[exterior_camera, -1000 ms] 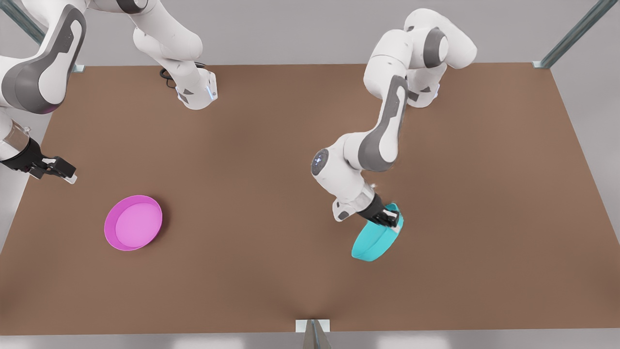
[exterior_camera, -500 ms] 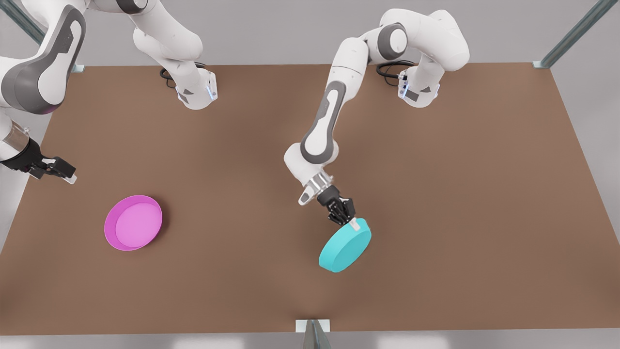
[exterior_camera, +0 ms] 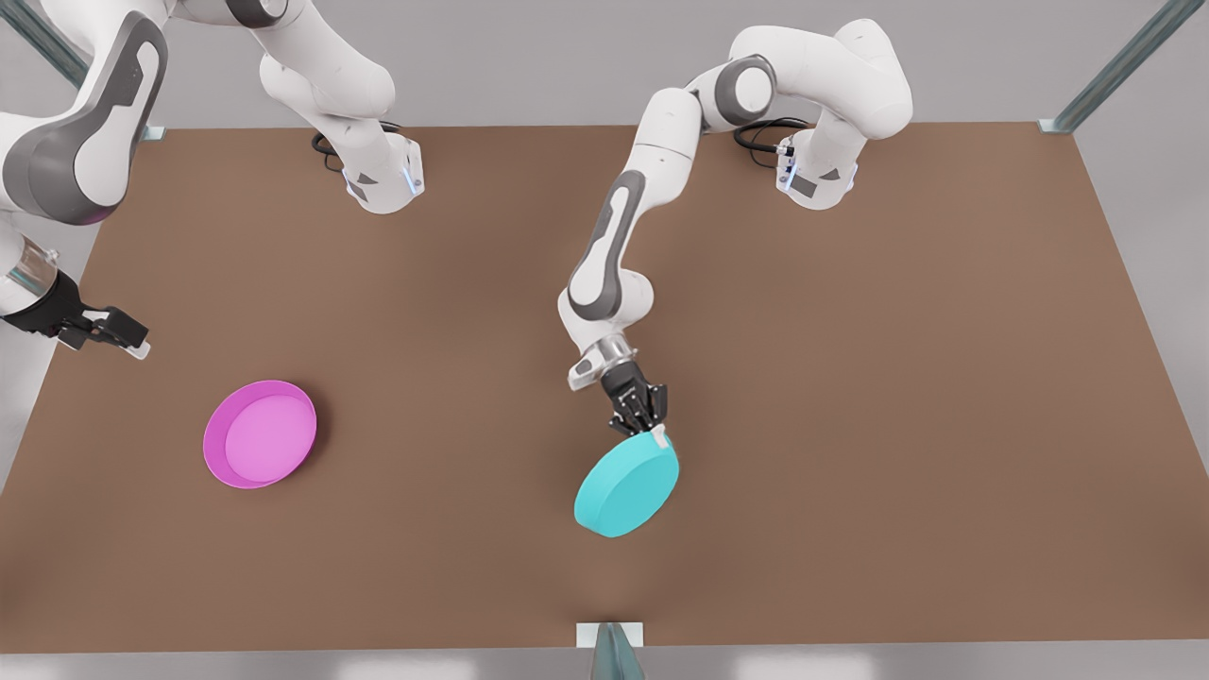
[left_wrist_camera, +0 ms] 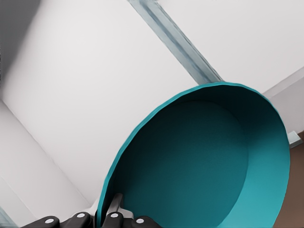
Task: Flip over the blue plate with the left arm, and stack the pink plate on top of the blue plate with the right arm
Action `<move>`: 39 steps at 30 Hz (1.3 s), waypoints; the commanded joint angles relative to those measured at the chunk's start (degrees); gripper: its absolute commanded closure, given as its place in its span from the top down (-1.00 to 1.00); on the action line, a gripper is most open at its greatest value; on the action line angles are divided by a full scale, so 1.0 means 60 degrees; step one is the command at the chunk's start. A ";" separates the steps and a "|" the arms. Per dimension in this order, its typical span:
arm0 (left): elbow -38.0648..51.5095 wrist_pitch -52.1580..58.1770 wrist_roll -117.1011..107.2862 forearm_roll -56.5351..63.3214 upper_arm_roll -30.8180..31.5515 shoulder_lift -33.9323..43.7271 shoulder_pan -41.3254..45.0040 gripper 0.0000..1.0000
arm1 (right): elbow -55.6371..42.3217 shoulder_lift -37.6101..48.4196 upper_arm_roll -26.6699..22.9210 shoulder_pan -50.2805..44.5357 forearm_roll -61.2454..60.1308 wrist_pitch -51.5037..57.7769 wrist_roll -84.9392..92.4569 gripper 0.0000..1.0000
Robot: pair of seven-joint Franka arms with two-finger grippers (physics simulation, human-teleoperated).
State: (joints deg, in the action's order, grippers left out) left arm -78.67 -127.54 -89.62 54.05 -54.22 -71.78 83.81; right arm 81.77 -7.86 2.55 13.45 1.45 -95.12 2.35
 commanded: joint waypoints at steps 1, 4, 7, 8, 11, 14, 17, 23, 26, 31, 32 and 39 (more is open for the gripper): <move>0.0002 0.0119 -0.5849 0.0059 -0.0001 -0.0004 0.0064 -0.57 | -0.0005 0.0006 0.0001 -0.0001 -0.0007 0.0004 0.0019 1.00; 0.0016 0.0324 -0.5864 0.0030 0.0058 -0.0165 0.0079 -0.06 | -0.0005 0.0006 0.0001 -0.0001 -0.0007 0.0004 0.0019 1.00; 0.0016 0.0558 -0.6141 0.0015 0.0204 -0.0443 0.0210 0.40 | -0.0005 0.0006 0.0001 -0.0001 -0.0007 0.0004 0.0019 1.00; 0.0016 0.0617 -0.6171 0.0015 0.0233 -0.0458 0.0269 0.43 | -0.0005 0.0006 0.0001 -0.0001 -0.0007 0.0004 0.0019 1.00; 0.0002 0.0734 -0.6171 -0.0087 0.0321 -0.0458 0.0489 0.43 | -0.0005 -0.0009 0.0001 0.0014 -0.0007 0.0004 0.0019 1.00; -0.0130 0.0851 -0.6054 -0.0585 0.0336 -0.0253 0.0928 0.42 | 0.0010 -0.0038 -0.0014 0.0116 0.0022 0.0076 0.0033 1.00; -0.0116 0.1481 -0.5908 -0.1596 0.0731 -0.0106 0.1353 0.41 | 0.0083 -0.0930 -0.0058 0.0453 0.0110 0.0941 0.0049 1.00; 0.0895 0.2501 -0.1800 -0.8780 0.0908 0.2979 0.1265 0.55 | 0.0463 -0.3479 -0.0073 0.1039 0.0257 -0.1912 0.0150 1.00; 0.1174 0.6182 0.2540 -1.1512 0.0702 0.6514 -0.0549 1.00 | 0.0449 -0.4271 -0.0044 0.1405 -0.0065 -0.2574 0.0180 1.00; 0.1159 0.9787 1.4160 -1.1792 -0.1480 0.7598 -0.3246 1.00 | 0.0478 -0.4989 -0.0029 0.1918 -0.0666 -0.2662 0.0649 1.00; 0.1174 0.9816 1.4263 -1.1835 -0.1481 0.7730 -0.3832 1.00 | 0.0493 -0.5033 -0.0029 0.1991 -0.0695 -0.2677 0.0970 1.00; 0.0148 0.7208 1.3794 -0.8833 0.9799 0.9826 -1.3398 1.00 | 0.2793 -0.4359 0.0015 0.2196 -0.1135 -0.5005 0.1645 1.00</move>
State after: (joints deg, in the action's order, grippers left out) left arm -77.59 -81.65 -57.28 -2.32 2.40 -13.33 5.04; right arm 97.73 -34.44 2.62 26.61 -4.32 -116.99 6.21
